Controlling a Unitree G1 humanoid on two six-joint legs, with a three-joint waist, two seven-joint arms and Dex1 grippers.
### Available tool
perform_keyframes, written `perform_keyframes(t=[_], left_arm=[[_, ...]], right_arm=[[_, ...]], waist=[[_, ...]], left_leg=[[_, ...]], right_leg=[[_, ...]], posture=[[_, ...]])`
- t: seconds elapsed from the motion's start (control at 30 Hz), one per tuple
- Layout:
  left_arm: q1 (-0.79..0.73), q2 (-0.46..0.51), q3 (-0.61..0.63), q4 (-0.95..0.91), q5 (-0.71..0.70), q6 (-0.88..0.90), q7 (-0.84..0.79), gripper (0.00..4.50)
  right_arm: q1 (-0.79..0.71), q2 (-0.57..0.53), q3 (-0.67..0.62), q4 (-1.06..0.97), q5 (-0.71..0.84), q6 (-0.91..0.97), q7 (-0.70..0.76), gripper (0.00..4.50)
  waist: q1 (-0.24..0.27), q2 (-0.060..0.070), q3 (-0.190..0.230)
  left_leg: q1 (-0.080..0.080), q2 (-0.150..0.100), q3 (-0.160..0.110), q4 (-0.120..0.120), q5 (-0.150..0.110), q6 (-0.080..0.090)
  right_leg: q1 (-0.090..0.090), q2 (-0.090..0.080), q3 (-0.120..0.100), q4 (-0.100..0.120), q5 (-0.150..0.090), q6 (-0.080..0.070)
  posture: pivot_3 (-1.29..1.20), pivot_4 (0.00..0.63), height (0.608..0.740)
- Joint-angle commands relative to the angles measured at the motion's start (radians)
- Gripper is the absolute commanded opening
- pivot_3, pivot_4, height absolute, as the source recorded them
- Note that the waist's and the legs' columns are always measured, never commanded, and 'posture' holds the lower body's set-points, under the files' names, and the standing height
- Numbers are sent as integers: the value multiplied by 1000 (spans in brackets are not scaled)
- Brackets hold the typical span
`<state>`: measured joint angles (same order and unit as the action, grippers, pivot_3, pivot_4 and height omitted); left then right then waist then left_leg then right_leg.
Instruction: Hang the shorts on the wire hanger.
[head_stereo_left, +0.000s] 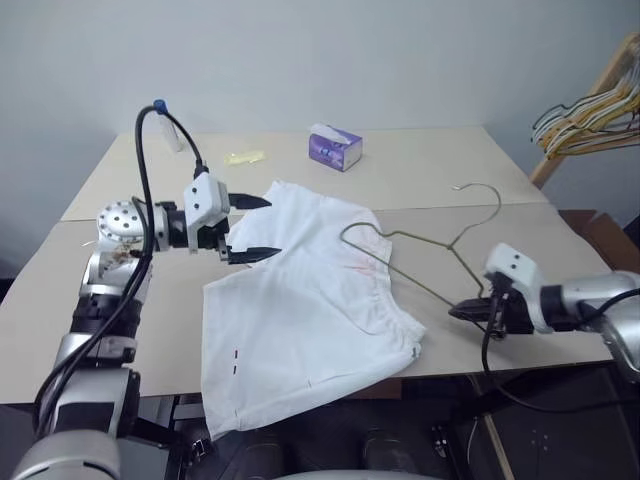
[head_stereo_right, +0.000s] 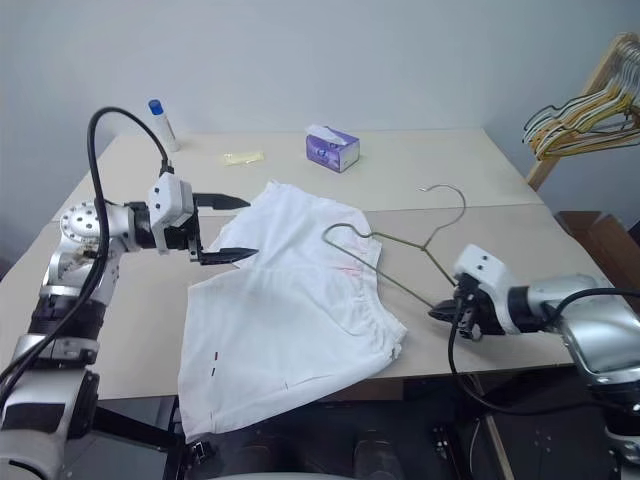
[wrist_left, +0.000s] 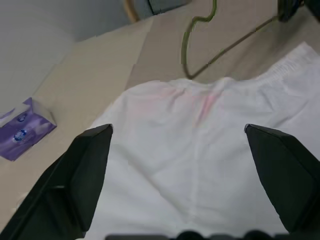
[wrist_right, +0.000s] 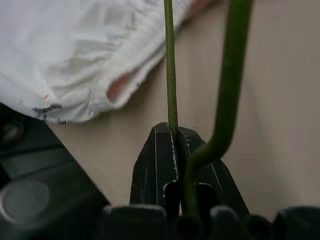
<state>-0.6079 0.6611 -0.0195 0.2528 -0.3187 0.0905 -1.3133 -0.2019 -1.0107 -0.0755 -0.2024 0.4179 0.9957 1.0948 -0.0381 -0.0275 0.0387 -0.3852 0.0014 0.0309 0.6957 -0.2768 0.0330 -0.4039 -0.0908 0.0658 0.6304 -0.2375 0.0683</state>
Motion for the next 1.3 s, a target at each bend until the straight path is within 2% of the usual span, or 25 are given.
perform_keyframes(t=[0.03,0.17,0.3,0.43,0.57,0.77,0.9,1.1,1.3], left_arm=[[80,17,34,-209,-96,110,16,4483],[119,29,43,-305,-117,163,52,4483],[110,28,45,-326,-114,179,84,4483],[114,45,50,-365,-144,255,104,4483],[140,72,68,-408,-184,307,101,4483],[160,87,74,-434,-187,308,118,4483],[150,81,73,-428,-186,305,136,4483],[136,82,55,-425,-179,290,130,4483],[142,89,60,-432,-177,284,133,4483]], right_arm=[[7,19,-136,41,115,232,-43,0],[-10,47,-133,116,142,351,-100,0],[-93,61,-3,225,119,386,-121,0],[-123,46,70,259,136,355,-76,0],[-115,11,84,257,164,329,-8,0],[-114,-29,71,273,201,272,82,0],[-131,-43,145,276,182,230,134,0],[-287,24,282,425,88,198,115,0],[-387,54,335,545,33,155,156,0]], waist=[[-1,0,0],[2,0,0],[-1,1,-1],[2,1,-1],[11,1,-1],[30,1,-1],[35,1,-1],[39,1,-1],[55,1,-1]], left_leg=[[0,0,0,0,0,0],[2,0,0,0,0,0],[3,-1,0,-1,0,1],[3,-1,0,-1,0,1],[1,-2,0,-1,-1,1],[2,-2,0,-1,-1,1],[2,-2,0,-1,-1,1],[2,-2,0,-1,-1,1],[0,-2,0,-1,-1,1]], right_leg=[[0,0,0,0,0,0],[2,0,0,0,0,0],[2,0,1,0,0,0],[2,0,1,-1,0,0],[1,0,1,-1,0,1],[2,0,1,-1,0,1],[2,0,1,-1,0,1],[2,0,1,-1,0,1],[0,0,0,-2,0,1]], posture=[[-28,13,740],[-17,20,740],[-6,18,740],[13,19,740],[40,15,740],[67,14,740],[75,6,740],[89,1,740],[110,0,740]])
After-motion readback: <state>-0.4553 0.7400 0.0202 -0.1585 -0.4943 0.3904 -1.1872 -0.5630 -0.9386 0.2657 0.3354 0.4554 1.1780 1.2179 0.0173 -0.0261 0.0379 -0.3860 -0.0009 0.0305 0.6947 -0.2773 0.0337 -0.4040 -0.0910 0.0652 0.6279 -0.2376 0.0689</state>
